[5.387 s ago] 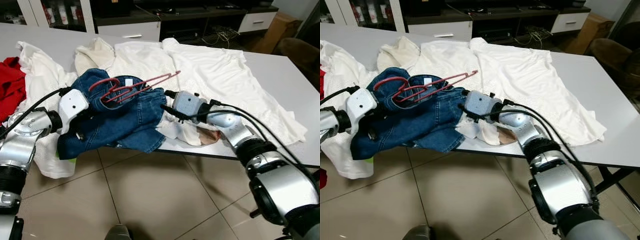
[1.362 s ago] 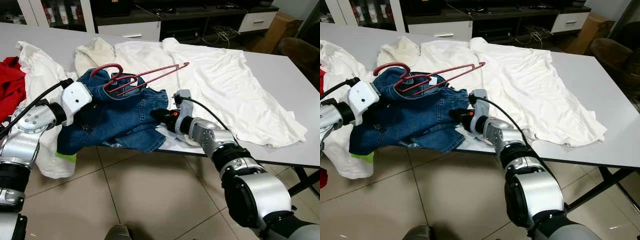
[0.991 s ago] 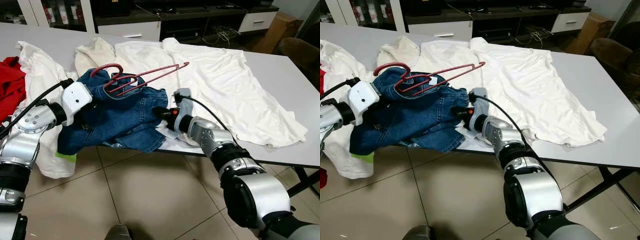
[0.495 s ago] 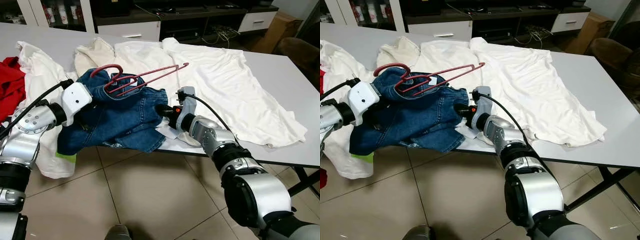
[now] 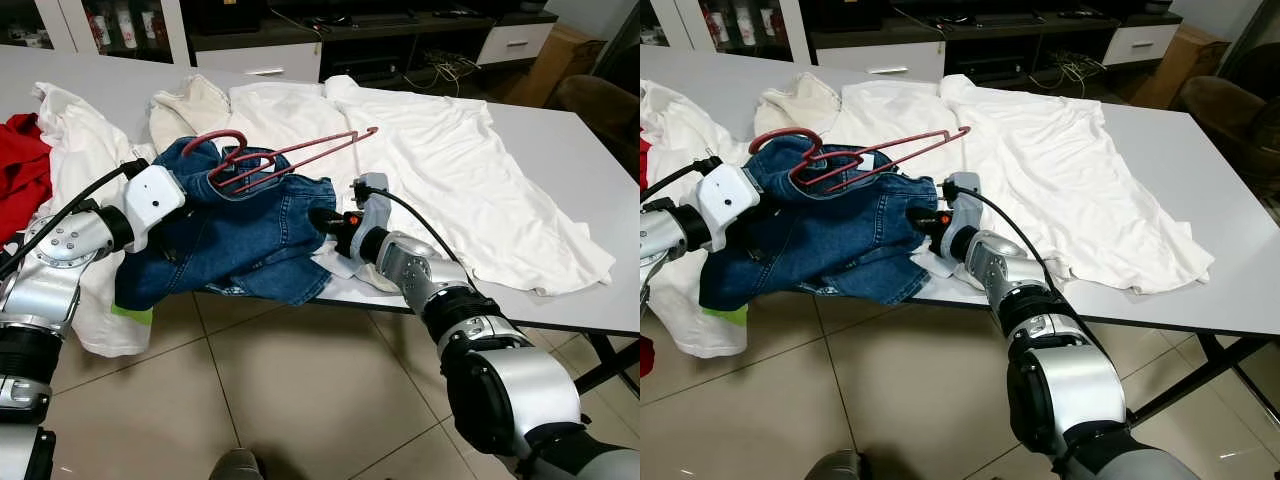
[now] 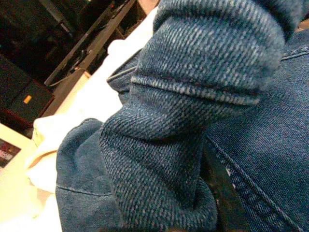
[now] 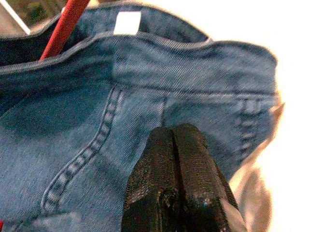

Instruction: Hang hanger

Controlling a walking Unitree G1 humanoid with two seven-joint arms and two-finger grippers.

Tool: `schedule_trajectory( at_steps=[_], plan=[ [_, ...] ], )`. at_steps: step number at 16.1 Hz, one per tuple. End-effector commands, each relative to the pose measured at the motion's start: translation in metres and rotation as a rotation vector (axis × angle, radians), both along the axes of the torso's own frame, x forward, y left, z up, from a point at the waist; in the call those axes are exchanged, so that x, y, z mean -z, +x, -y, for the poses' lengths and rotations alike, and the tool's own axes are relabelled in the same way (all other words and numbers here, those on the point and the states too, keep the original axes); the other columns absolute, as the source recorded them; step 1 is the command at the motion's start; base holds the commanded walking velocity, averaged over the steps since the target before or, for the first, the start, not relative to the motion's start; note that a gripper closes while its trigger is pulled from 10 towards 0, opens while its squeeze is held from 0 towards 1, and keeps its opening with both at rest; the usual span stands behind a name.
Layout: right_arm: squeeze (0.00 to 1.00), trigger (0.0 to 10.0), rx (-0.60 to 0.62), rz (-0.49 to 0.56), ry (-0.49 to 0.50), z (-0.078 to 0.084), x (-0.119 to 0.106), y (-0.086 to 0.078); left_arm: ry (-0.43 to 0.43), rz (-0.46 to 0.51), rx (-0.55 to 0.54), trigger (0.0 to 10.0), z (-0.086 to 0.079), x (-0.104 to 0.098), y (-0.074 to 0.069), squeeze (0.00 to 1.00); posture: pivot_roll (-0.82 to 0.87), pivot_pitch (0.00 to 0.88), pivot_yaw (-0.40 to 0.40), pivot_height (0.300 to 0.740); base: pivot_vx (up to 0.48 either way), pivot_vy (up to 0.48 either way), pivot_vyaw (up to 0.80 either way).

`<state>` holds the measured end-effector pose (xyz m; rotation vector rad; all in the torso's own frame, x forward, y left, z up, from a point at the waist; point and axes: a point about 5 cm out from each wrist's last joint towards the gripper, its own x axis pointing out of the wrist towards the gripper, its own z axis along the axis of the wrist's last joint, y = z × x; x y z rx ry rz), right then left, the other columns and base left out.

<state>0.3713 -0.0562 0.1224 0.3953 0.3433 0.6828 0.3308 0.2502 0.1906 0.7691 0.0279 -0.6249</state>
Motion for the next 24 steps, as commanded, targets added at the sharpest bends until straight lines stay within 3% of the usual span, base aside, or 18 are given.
schedule_trajectory(
  at_steps=[1, 6, 9, 10, 11, 12, 13, 14, 18, 24],
  plan=[
    [0.0, 0.0, 0.066, 0.032, 0.017, 0.011, -0.009, 0.007, 0.0, 0.042, 0.01, 10.0, 0.005, -0.009, 0.005, 0.0, 0.14, 0.0, -0.066, 0.74, 0.0, 0.0, 0.0],
    [0.0, 0.0, 0.219, 0.048, 0.06, 0.038, -0.019, 0.017, -0.013, 0.077, -0.006, 10.0, 0.005, -0.013, 0.007, 0.0, 0.13, 0.0, -0.069, 0.74, 0.0, 0.0, 0.0],
    [0.0, 0.0, 0.15, 0.057, 0.028, 0.032, -0.016, 0.013, -0.021, 0.091, -0.005, 10.0, 0.008, -0.015, 0.009, 0.0, 0.13, 0.0, -0.069, 0.74, 0.0, 0.0, 0.0],
    [0.0, 0.7, 0.135, 0.075, 0.007, 0.029, -0.016, 0.012, -0.025, 0.095, -0.005, 10.0, 0.009, -0.015, 0.01, 0.0, 0.13, 0.0, -0.069, 0.74, 0.0, 0.0, 0.0],
    [0.0, 2.5, 0.127, 0.085, -0.003, 0.028, -0.015, 0.011, -0.028, 0.097, -0.005, 10.0, 0.009, -0.015, 0.01, 0.0, 0.13, 0.0, -0.067, 0.74, 0.0, 0.0, 0.0],
    [0.0, 2.5, 0.127, 0.085, -0.003, 0.028, -0.015, 0.011, -0.028, 0.097, -0.005, 10.0, 0.009, -0.015, 0.01, 0.0, 0.13, 0.0, -0.067, 0.74, 0.0, 0.0, 0.0],
    [0.0, 4.6, 0.119, 0.102, -0.021, 0.026, -0.015, 0.011, -0.033, 0.1, -0.006, 10.0, 0.01, -0.014, 0.01, 0.0, 0.13, 0.0, -0.067, 0.74, 0.0, 0.0, 0.0],
    [0.0, 10.0, 0.138, 0.154, -0.056, 0.029, -0.019, 0.011, -0.08, 0.096, 0.005, 10.0, 0.017, -0.008, 0.008, 0.0, 0.14, 0.0, -0.066, 0.74, 0.0, 0.0, 0.0],
    [0.0, 10.0, 0.249, 0.259, -0.072, 0.051, -0.031, 0.014, -0.219, 0.08, 0.0, 10.0, 0.043, 0.013, 0.009, 0.0, 0.13, 0.0, -0.054, 0.74, 0.0, 0.0, 0.2],
    [0.0, 10.0, 0.37, 0.244, -0.088, 0.074, -0.031, 0.015, -0.346, 0.111, -0.074, 10.0, 0.064, 0.02, 0.019, 0.0, 0.12, 0.0, -0.045, 0.74, 0.0, 0.0, 0.27]
  ],
)
